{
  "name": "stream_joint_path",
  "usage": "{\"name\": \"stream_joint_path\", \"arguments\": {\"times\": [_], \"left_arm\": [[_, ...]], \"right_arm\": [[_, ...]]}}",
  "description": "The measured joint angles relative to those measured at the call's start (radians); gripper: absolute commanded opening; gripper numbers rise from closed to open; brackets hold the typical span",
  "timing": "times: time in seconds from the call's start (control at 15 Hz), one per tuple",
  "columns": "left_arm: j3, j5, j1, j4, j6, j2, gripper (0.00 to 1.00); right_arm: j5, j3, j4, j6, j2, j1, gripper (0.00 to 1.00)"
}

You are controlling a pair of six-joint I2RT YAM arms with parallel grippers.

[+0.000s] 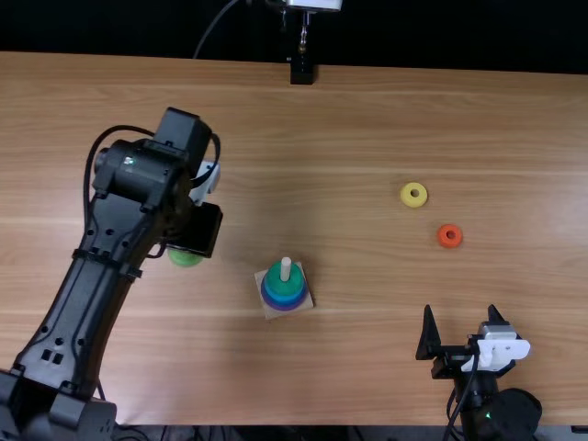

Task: Build the Hanoi tower: stack the rings onto the peg from bottom to top in this color order: purple, dark blue, light blue, dark green, light green, yellow, orange.

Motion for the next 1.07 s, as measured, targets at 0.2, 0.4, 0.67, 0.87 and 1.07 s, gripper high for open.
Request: {"name": "stream_joint_path", "arguments": {"times": [0.2, 0.4, 0.67, 0.87, 1.07], "left_arm": [[0.128, 0.003, -0.090, -0.021, -0.093, 0.065, 0.00], [0.230, 0.006, -0.151, -0.025, -0.162, 0.103, 0.00], [0.237, 0.006, -0.228, -0.024, -0.244, 0.120, 0.00], [0.237, 0.006, -0.282, -0.017, -0.286, 0.123, 0.00], [0.236, 0.006, -0.315, -0.007, -0.325, 0.124, 0.00]], "right_arm": [[0.000, 0.000, 0.000, 0.000, 0.000, 0.000, 1.00], [0.000, 0.000, 0.000, 0.000, 0.000, 0.000, 1.00], [0.000, 0.000, 0.000, 0.000, 0.000, 0.000, 1.00], [0.000, 0.000, 0.000, 0.000, 0.000, 0.000, 1.00], [0.000, 0.000, 0.000, 0.000, 0.000, 0.000, 1.00]]}}
